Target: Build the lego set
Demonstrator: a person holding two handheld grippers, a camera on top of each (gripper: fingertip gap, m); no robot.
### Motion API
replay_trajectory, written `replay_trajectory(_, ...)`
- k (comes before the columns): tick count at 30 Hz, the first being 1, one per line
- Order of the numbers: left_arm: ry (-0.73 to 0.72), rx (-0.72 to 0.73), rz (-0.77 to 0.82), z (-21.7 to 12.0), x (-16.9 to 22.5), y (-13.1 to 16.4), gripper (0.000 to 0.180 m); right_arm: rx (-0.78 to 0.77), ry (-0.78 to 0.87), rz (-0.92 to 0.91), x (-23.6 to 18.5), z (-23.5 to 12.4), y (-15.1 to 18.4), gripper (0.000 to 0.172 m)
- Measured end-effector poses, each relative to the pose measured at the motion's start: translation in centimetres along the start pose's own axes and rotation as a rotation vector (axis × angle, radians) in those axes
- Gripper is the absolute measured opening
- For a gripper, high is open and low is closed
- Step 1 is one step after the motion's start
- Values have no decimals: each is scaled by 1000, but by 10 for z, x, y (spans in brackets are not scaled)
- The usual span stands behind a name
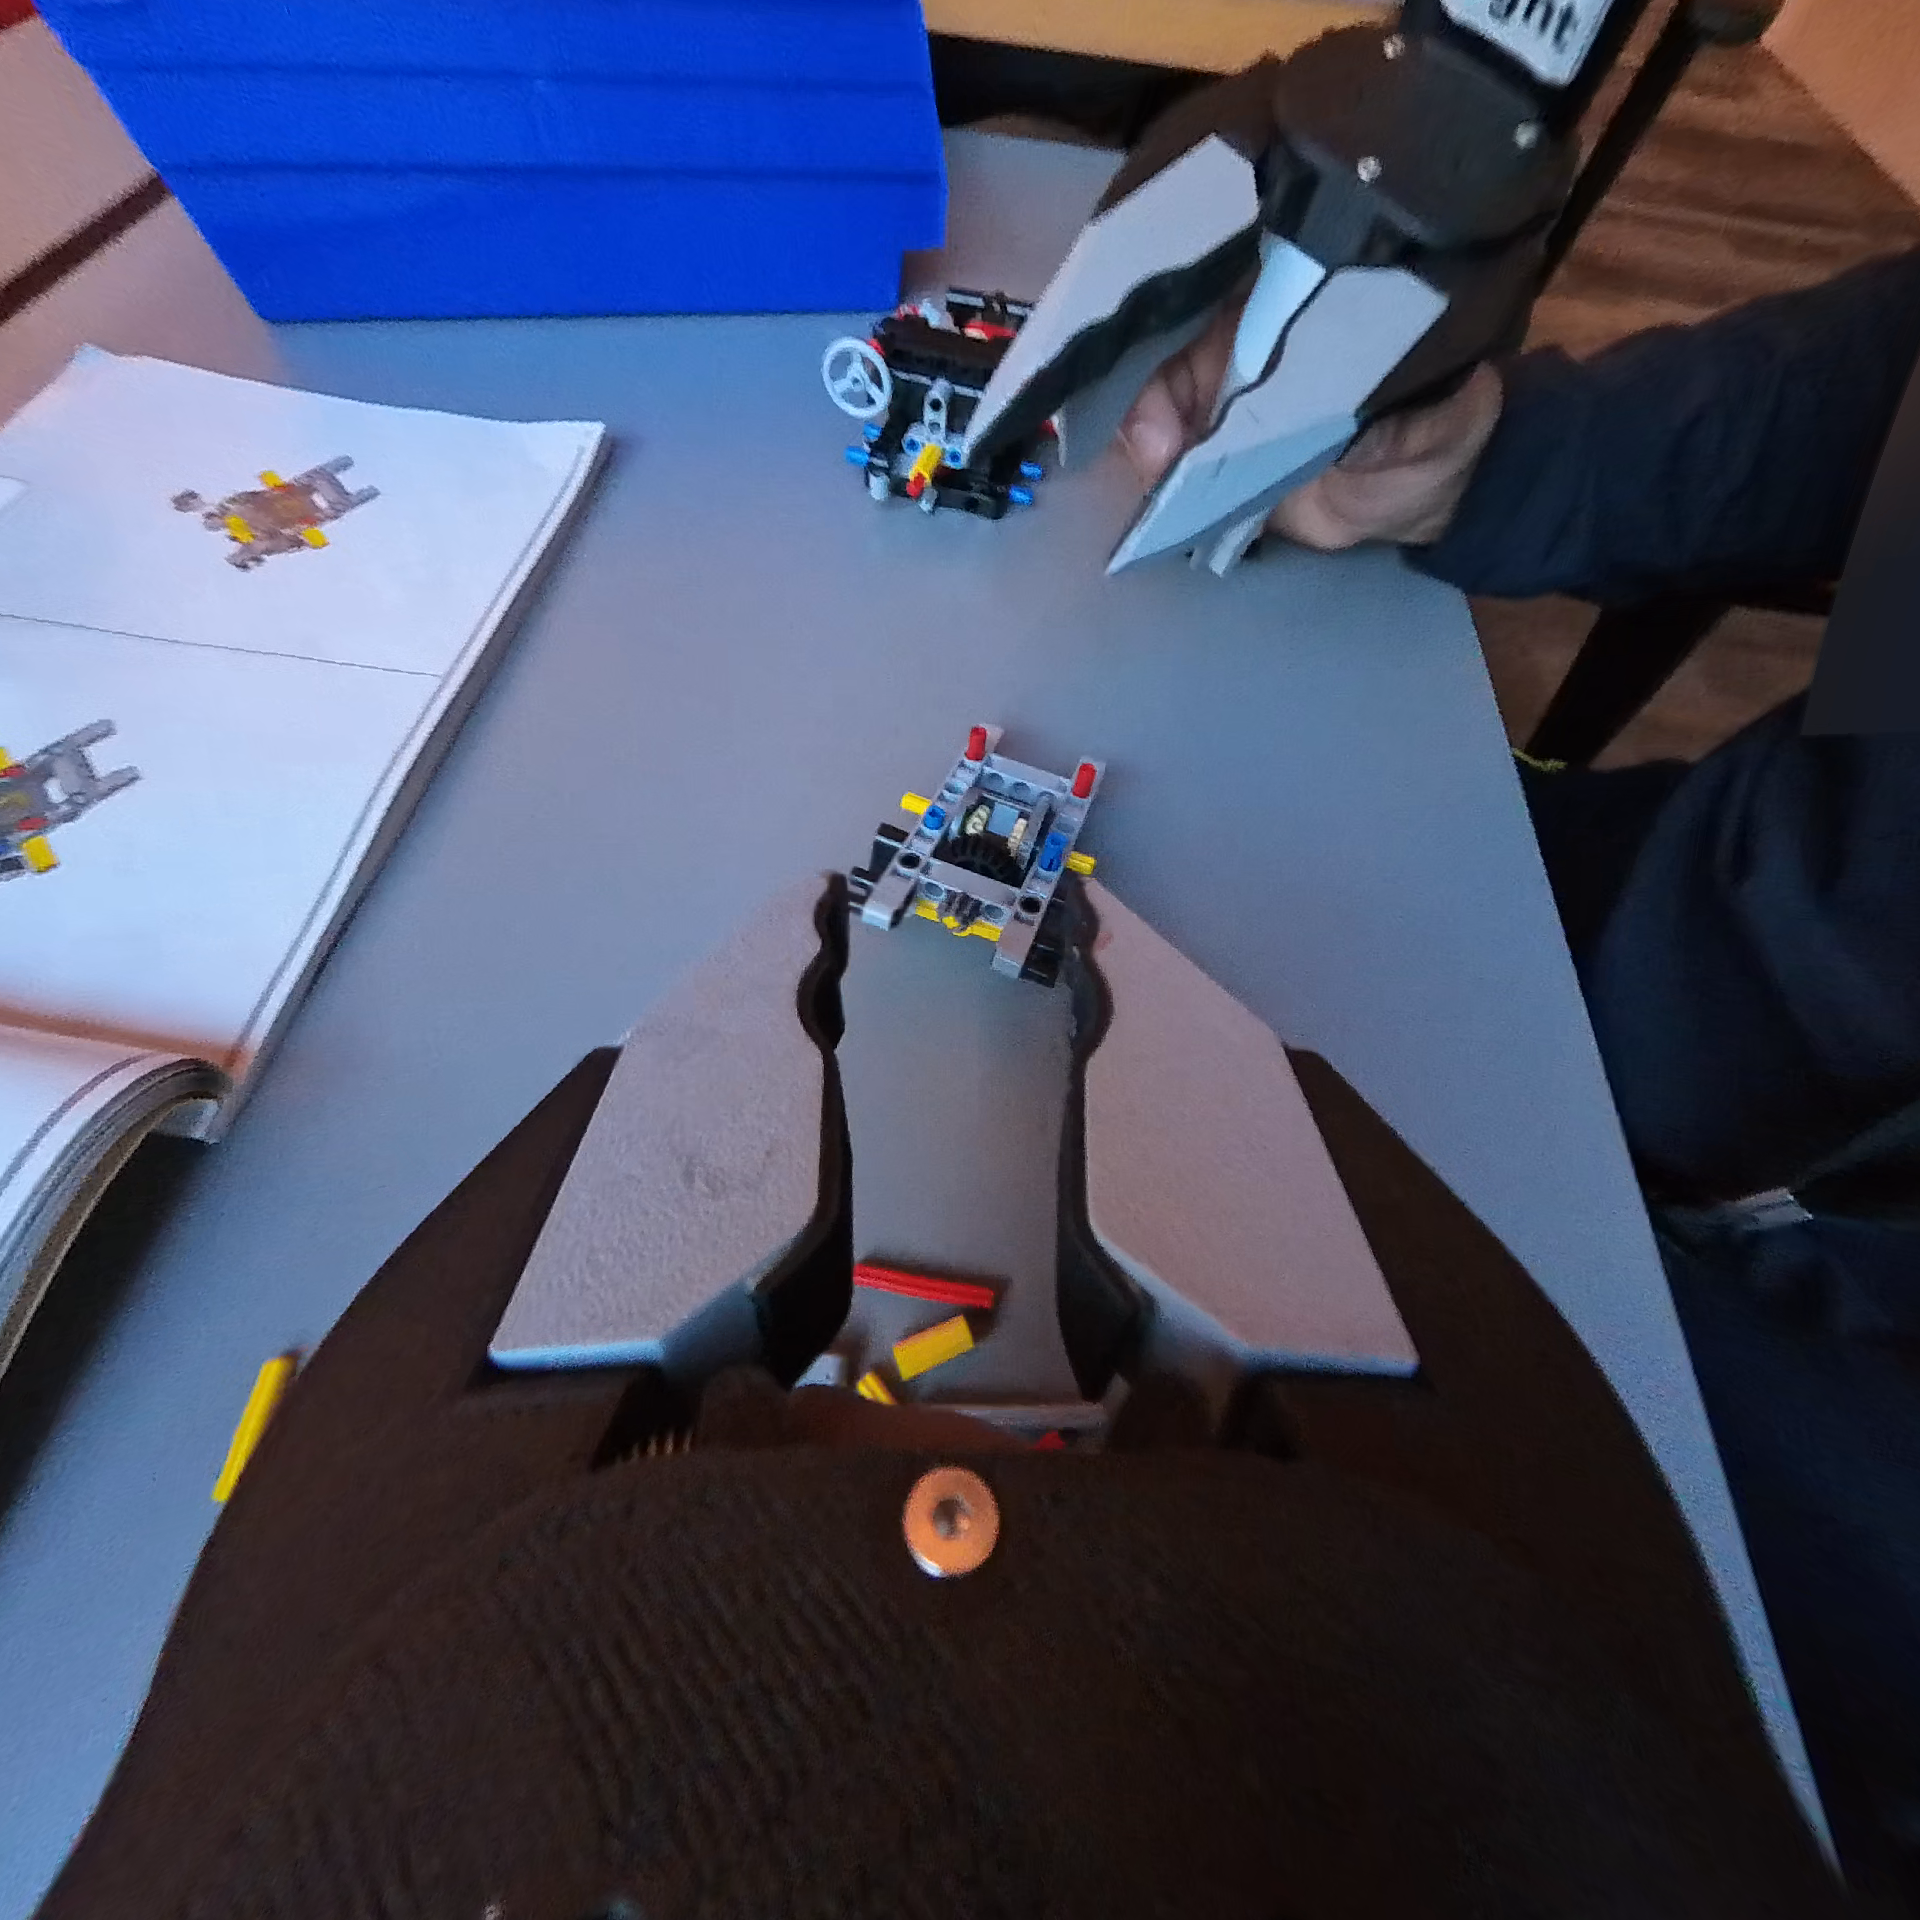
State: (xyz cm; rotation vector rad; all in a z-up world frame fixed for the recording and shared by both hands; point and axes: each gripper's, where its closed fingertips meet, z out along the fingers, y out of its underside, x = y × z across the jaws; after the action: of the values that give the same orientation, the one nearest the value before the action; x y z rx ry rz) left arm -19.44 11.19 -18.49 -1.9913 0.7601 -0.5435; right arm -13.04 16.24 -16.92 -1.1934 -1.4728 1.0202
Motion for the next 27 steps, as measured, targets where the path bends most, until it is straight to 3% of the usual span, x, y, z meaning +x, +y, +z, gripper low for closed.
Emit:
replay_trajectory(12,-61,-167,98,22,-14,18,54,-17,-54,5,-6,4,2,26)
replay_trajectory(27,24,-262,169,40,3,42,45,-210,-275,93,-28,38,21,20)
